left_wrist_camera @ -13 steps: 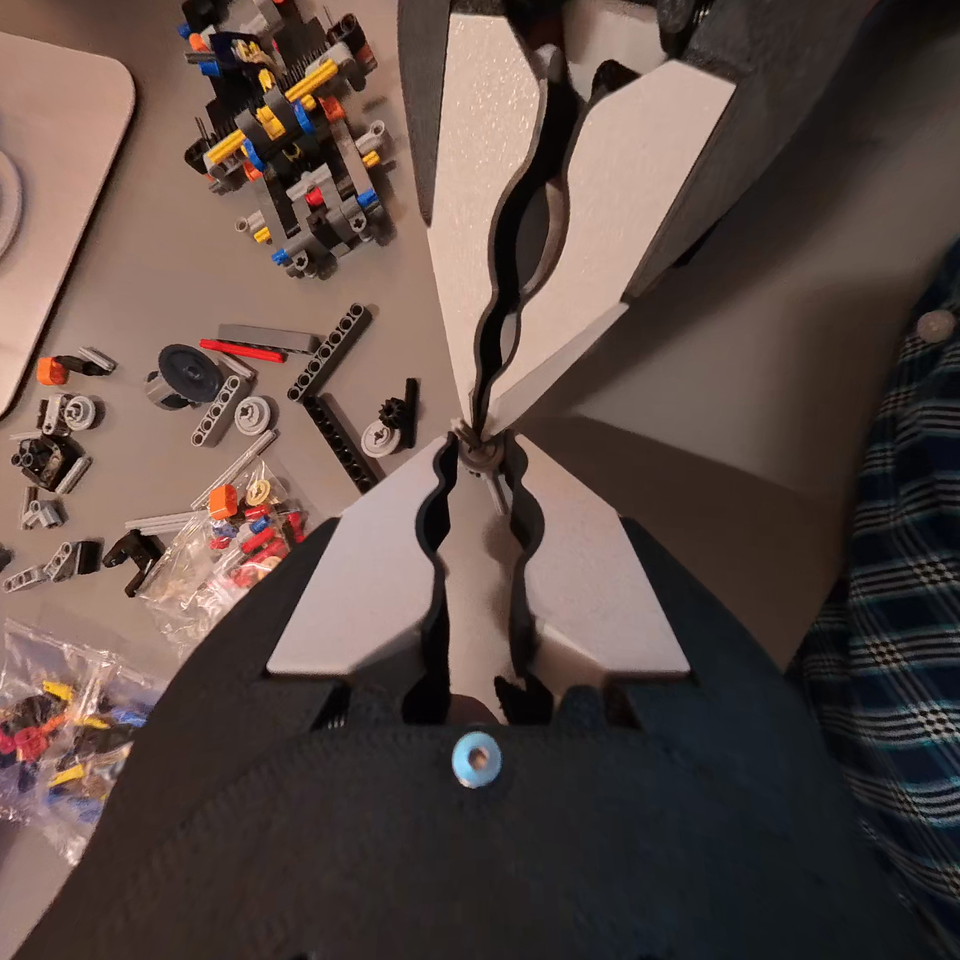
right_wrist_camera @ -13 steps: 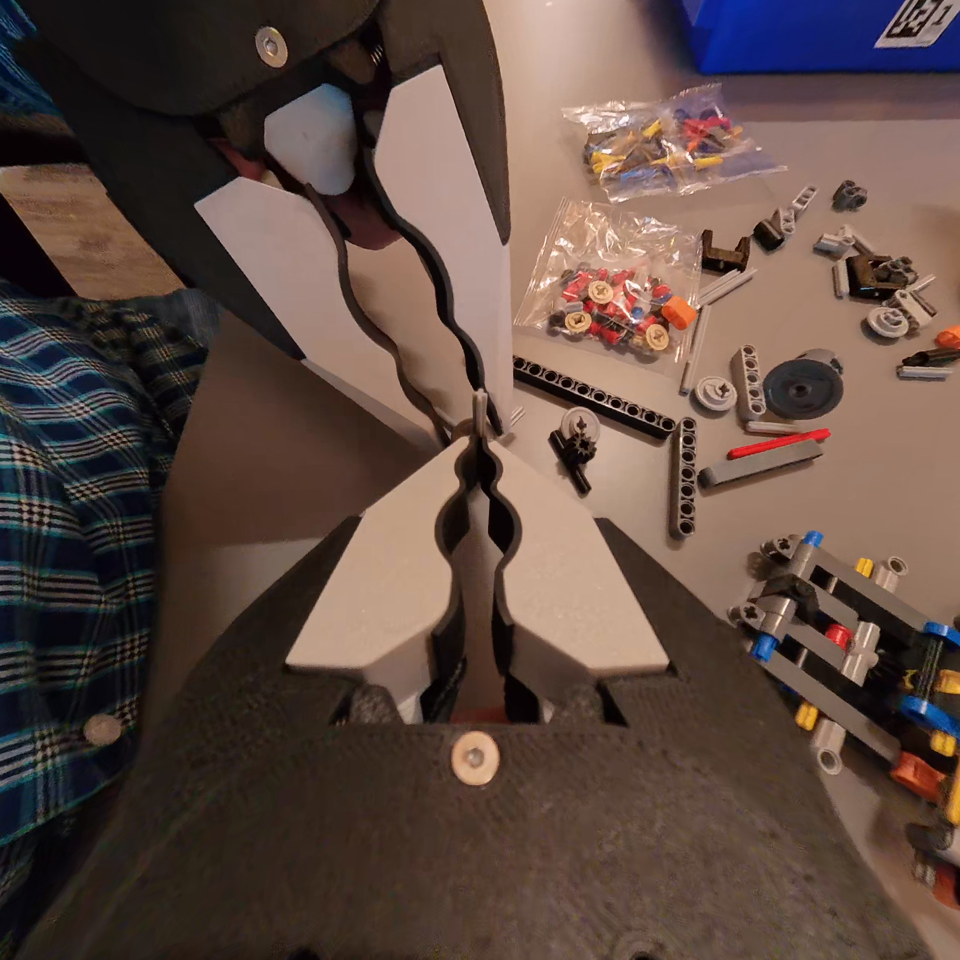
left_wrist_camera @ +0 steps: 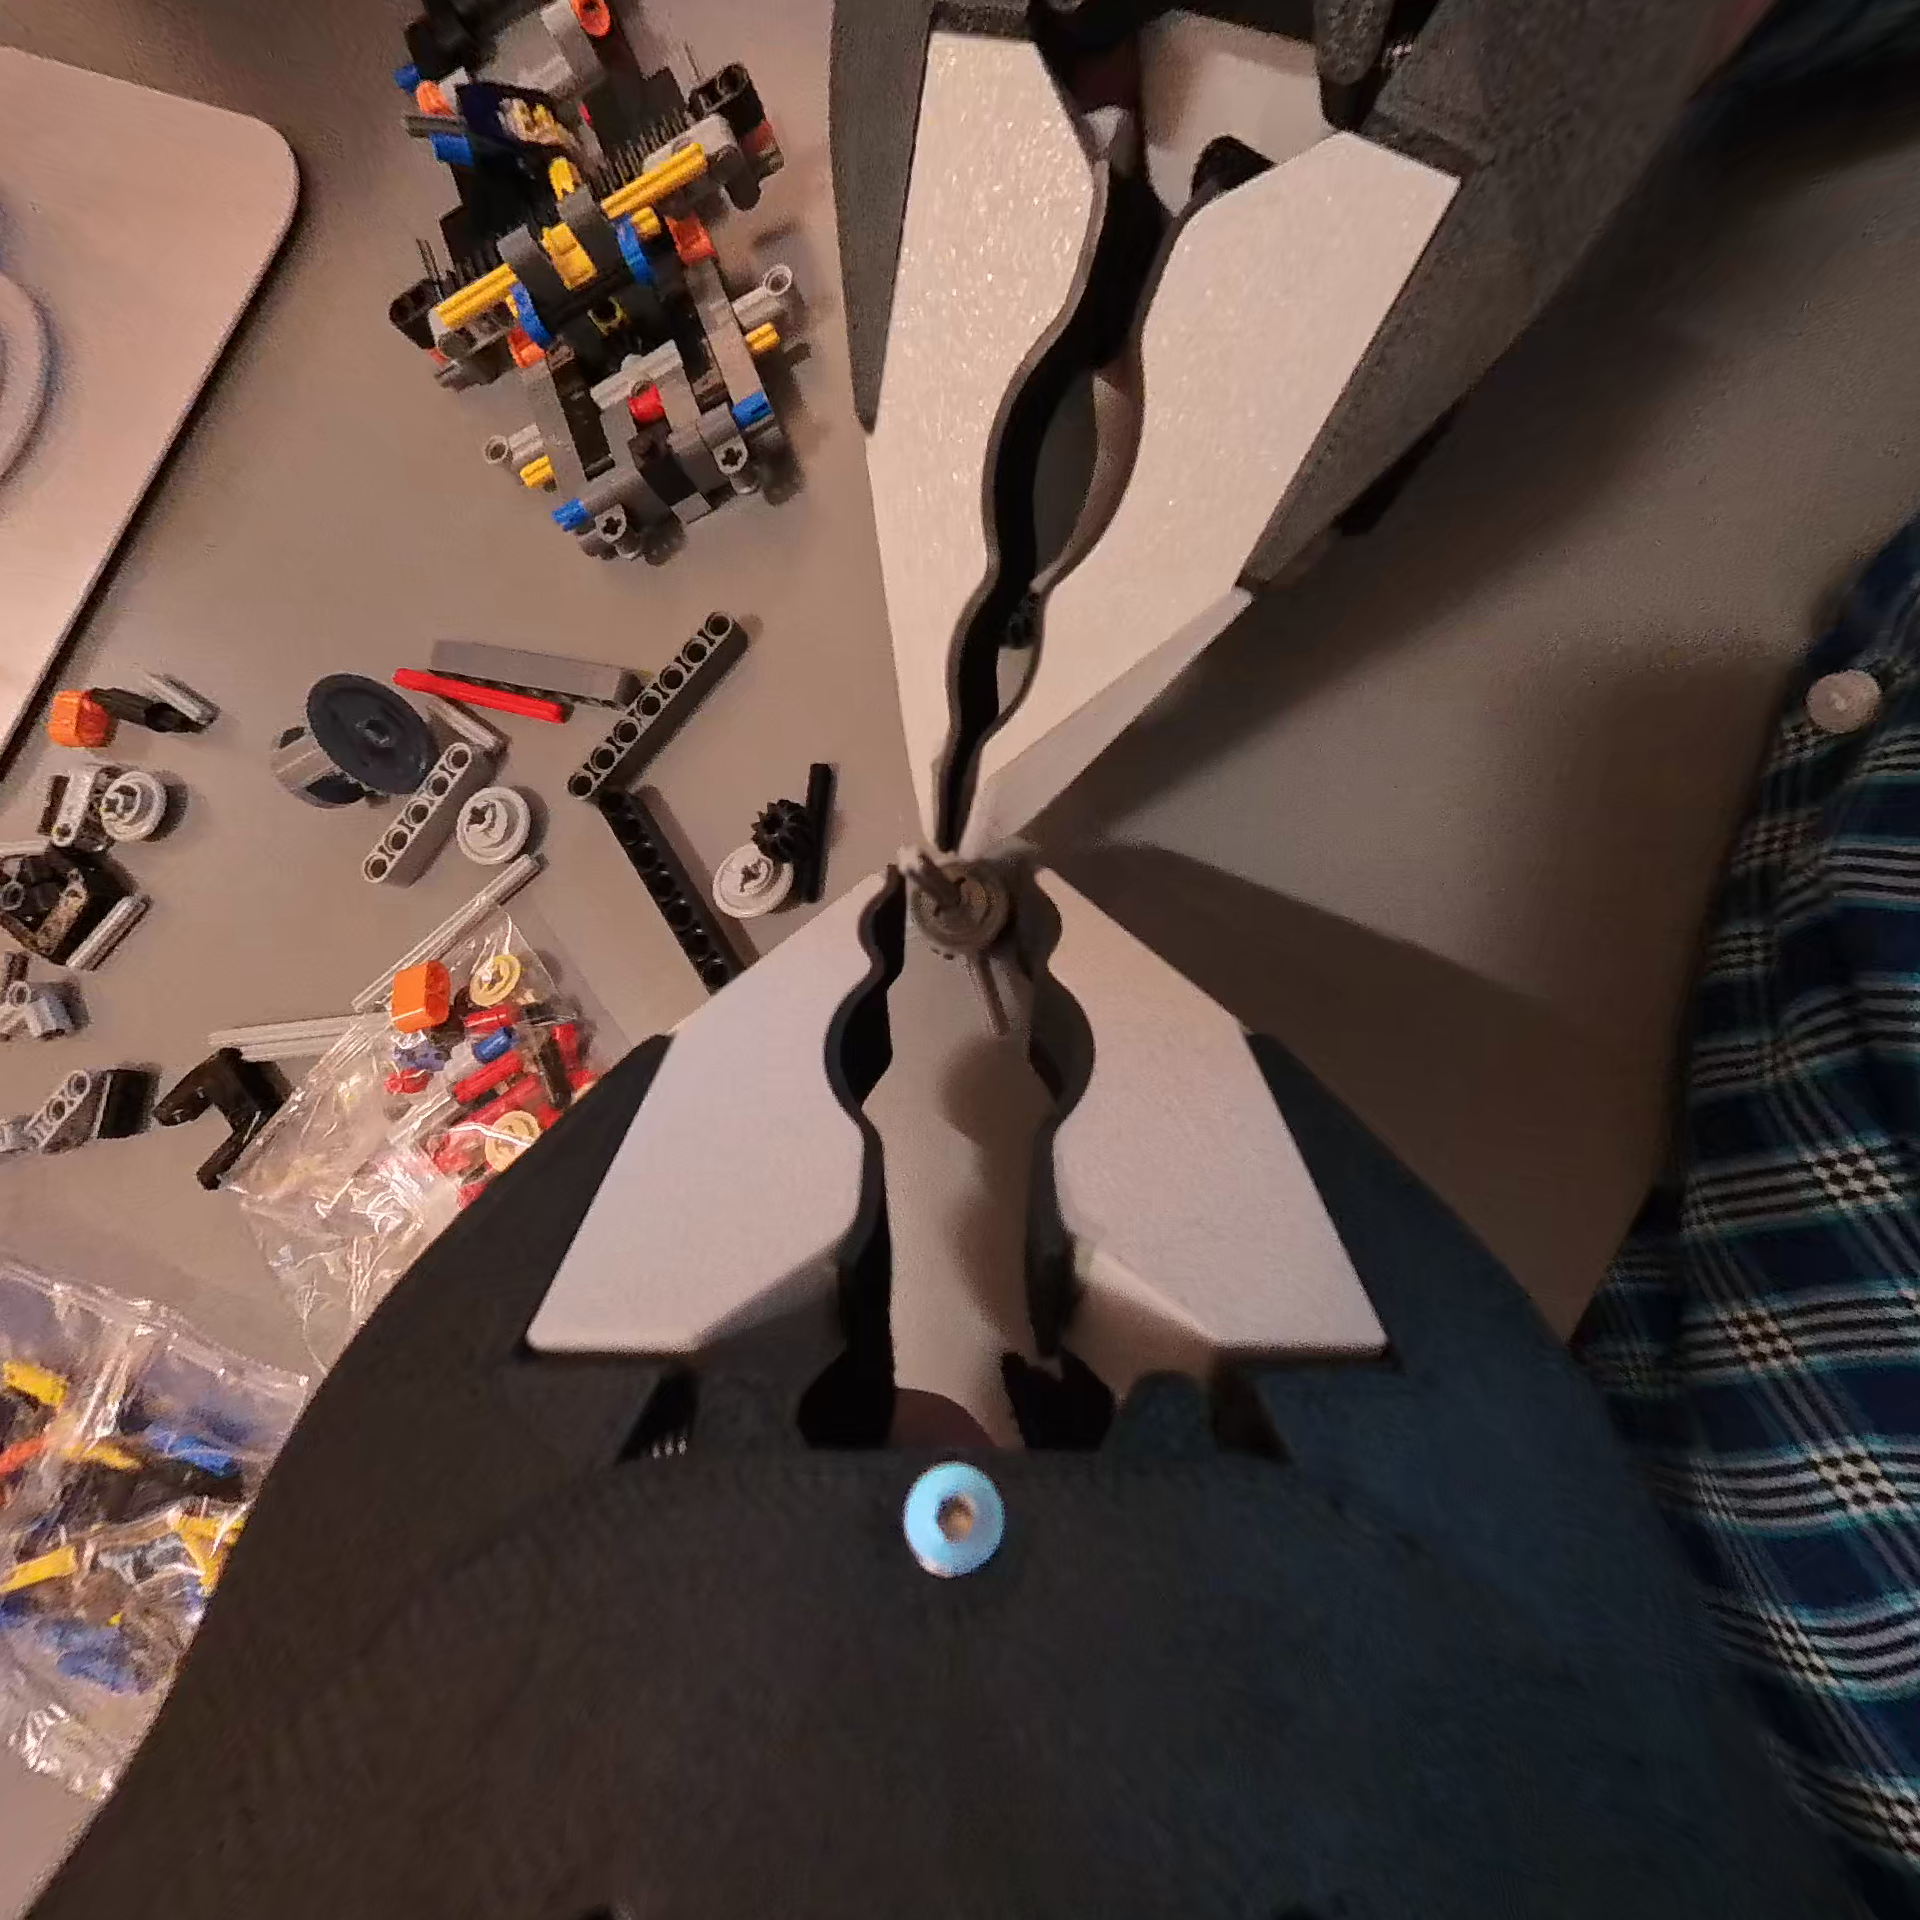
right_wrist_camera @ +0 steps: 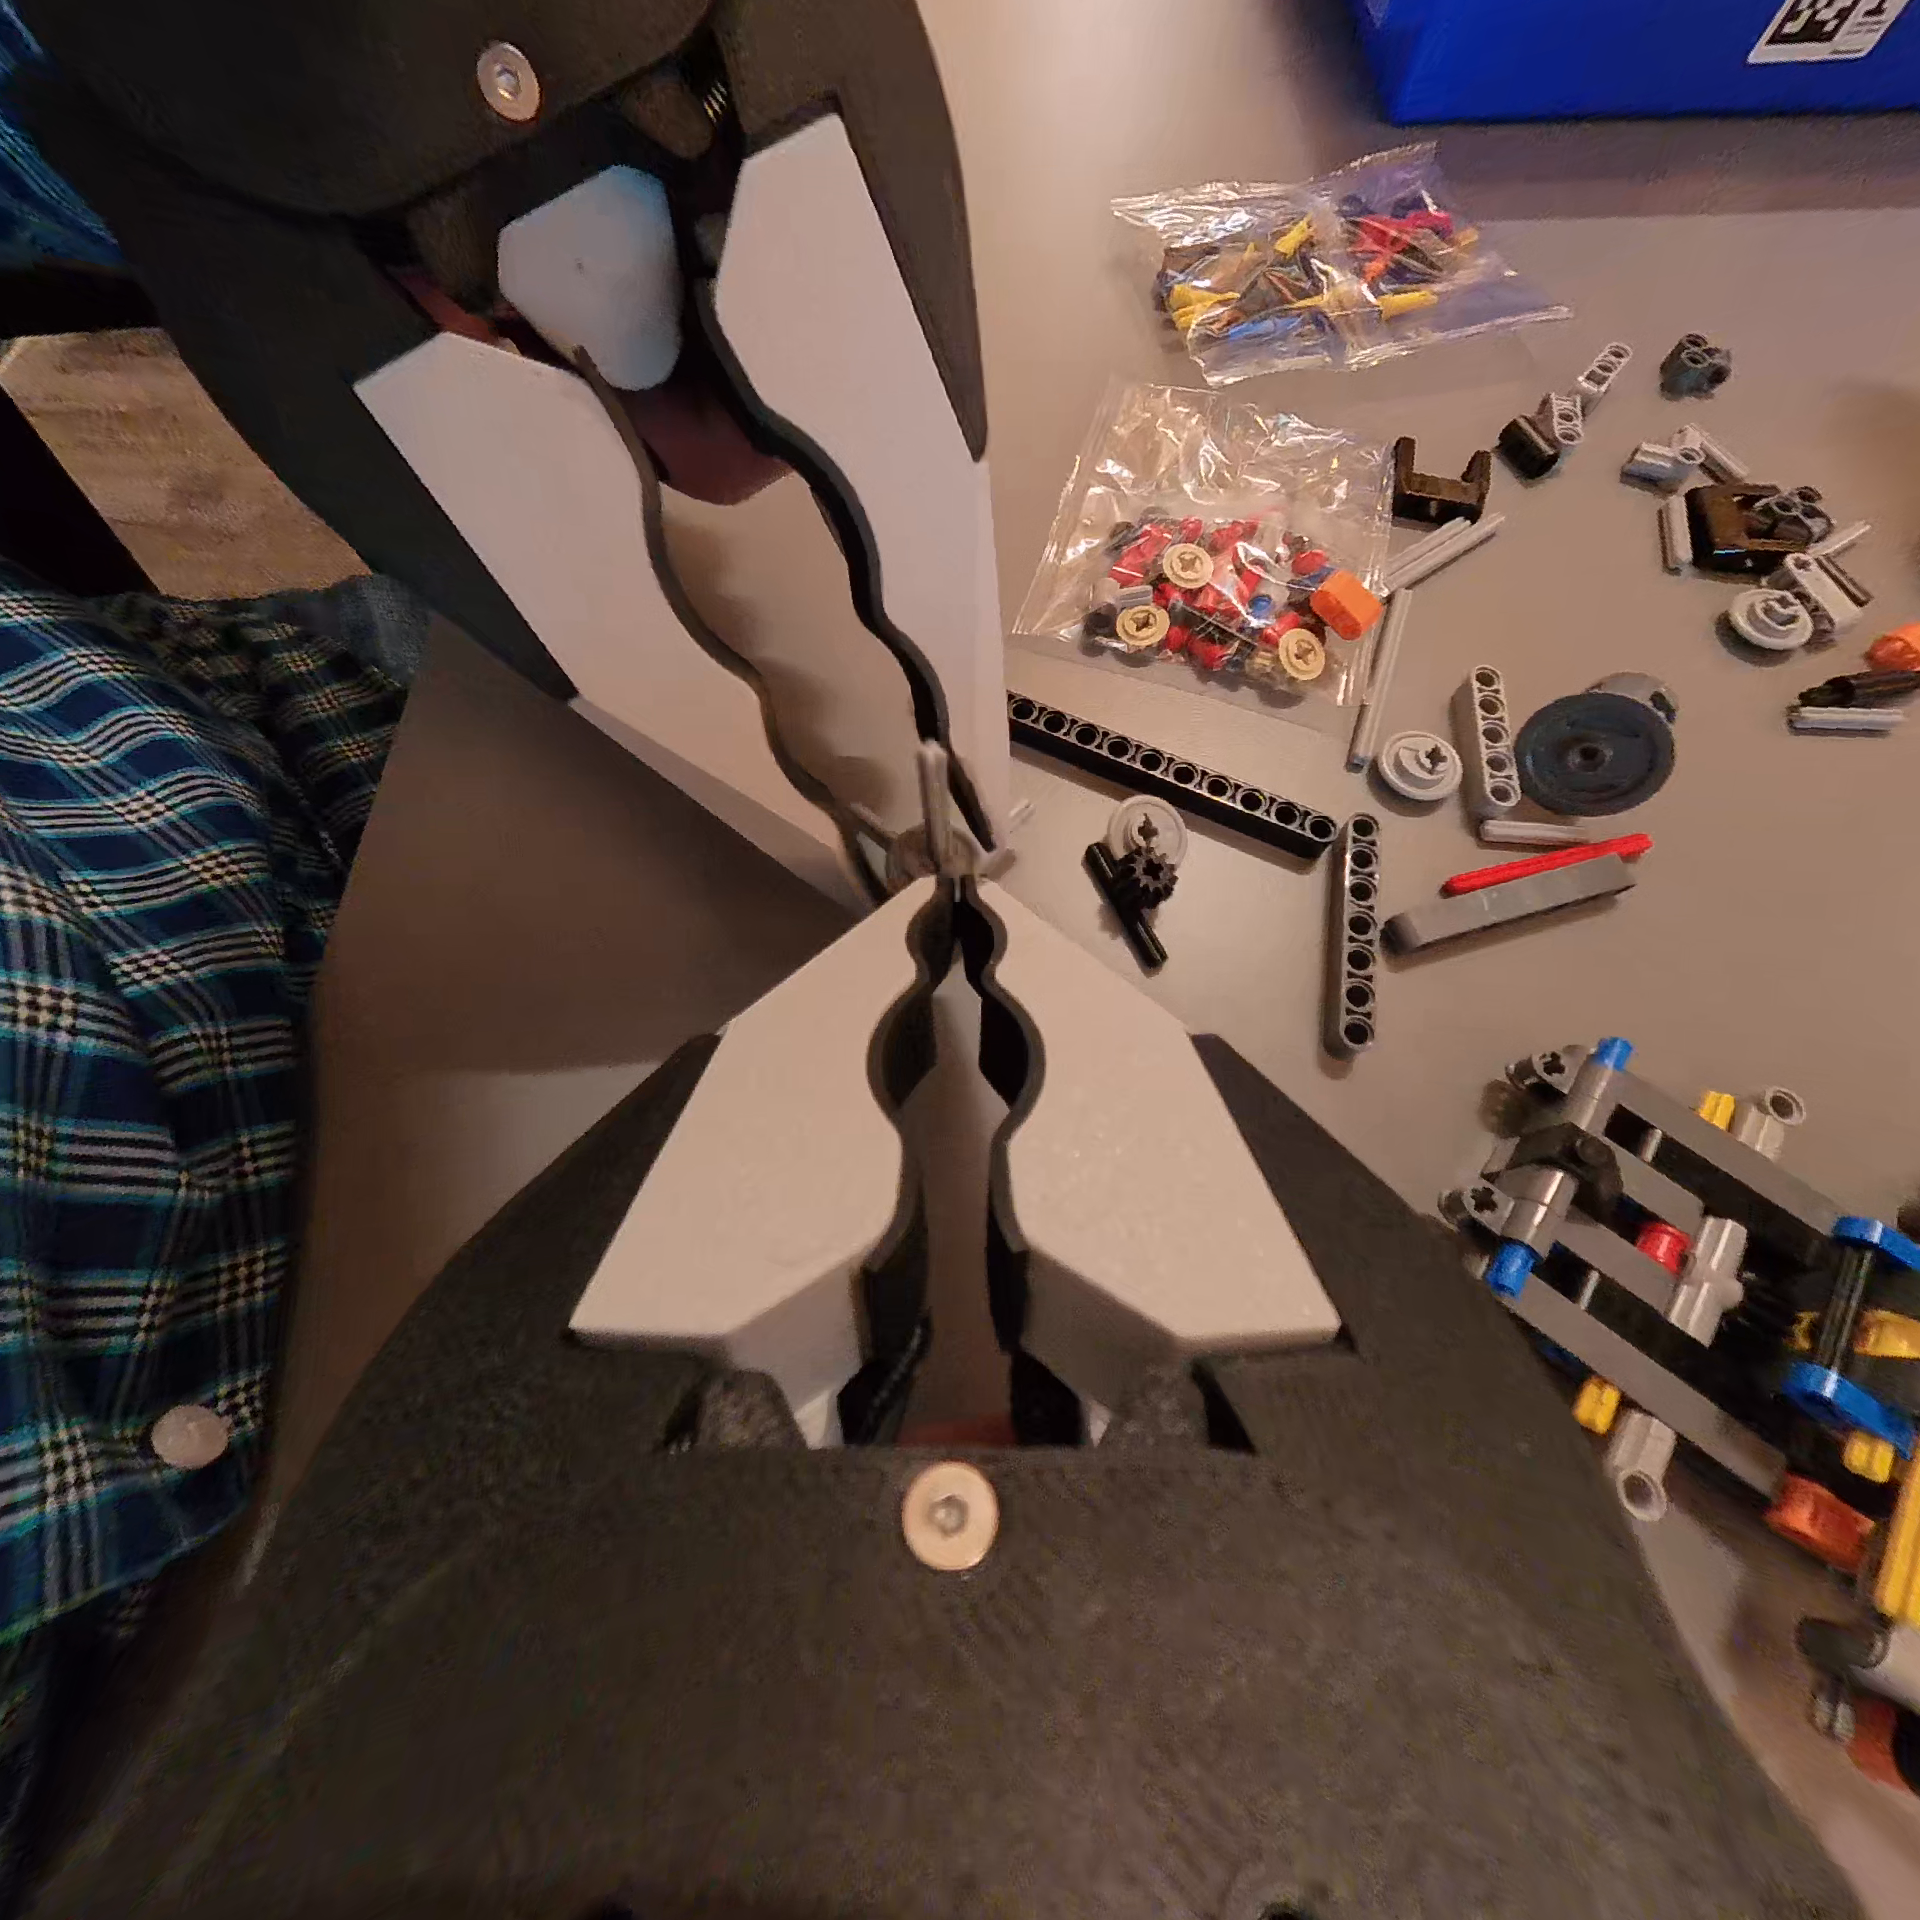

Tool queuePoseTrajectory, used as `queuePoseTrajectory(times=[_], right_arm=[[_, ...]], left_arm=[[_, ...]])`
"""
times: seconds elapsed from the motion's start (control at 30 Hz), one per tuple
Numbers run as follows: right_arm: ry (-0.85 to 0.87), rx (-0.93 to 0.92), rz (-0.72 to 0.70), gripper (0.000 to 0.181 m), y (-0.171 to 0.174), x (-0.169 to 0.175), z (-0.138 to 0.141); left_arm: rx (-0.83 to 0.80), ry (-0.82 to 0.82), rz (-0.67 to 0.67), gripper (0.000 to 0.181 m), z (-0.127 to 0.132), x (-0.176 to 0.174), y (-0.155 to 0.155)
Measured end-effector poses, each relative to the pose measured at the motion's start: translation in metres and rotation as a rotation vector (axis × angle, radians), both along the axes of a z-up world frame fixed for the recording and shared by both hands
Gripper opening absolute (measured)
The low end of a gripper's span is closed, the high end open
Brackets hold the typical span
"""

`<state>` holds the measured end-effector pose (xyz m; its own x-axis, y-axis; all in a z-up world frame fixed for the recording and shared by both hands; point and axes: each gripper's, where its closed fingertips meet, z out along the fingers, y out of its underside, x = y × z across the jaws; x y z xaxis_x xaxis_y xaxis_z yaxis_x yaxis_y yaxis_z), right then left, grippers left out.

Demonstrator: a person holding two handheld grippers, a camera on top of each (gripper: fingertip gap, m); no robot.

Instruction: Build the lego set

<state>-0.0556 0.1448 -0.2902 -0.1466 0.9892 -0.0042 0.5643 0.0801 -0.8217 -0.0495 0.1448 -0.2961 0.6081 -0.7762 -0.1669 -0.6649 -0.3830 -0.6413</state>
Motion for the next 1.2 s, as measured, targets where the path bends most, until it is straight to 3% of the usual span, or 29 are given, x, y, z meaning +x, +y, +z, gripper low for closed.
queuePoseTrajectory(times=[0.03,0.33,0.63,0.9,1.2], right_arm=[[0.004,-0.003,-0.001,0.0,0.001,0.0,0.001],[0.02,0.0,0.006,0.0,0.001,0.002,0.006],[0.06,-0.005,-0.014,0.003,0.01,0.009,0.019],[0.087,-0.017,-0.023,0.002,0.016,0.015,0.023],[0.113,-0.021,-0.048,0.002,0.027,0.022,0.03]], left_arm=[[0.0,-0.004,0.0,0.019,0.001,0.0,-0.001],[0.023,-0.062,0.082,0.026,0.009,-0.015,-0.01],[0.12,-0.142,0.125,0.03,0.023,-0.008,-0.004],[0.118,-0.084,0.127,0.002,0.011,-0.001,0.003],[0.161,-0.049,0.116,0.001,0.016,0.0,0.006]])
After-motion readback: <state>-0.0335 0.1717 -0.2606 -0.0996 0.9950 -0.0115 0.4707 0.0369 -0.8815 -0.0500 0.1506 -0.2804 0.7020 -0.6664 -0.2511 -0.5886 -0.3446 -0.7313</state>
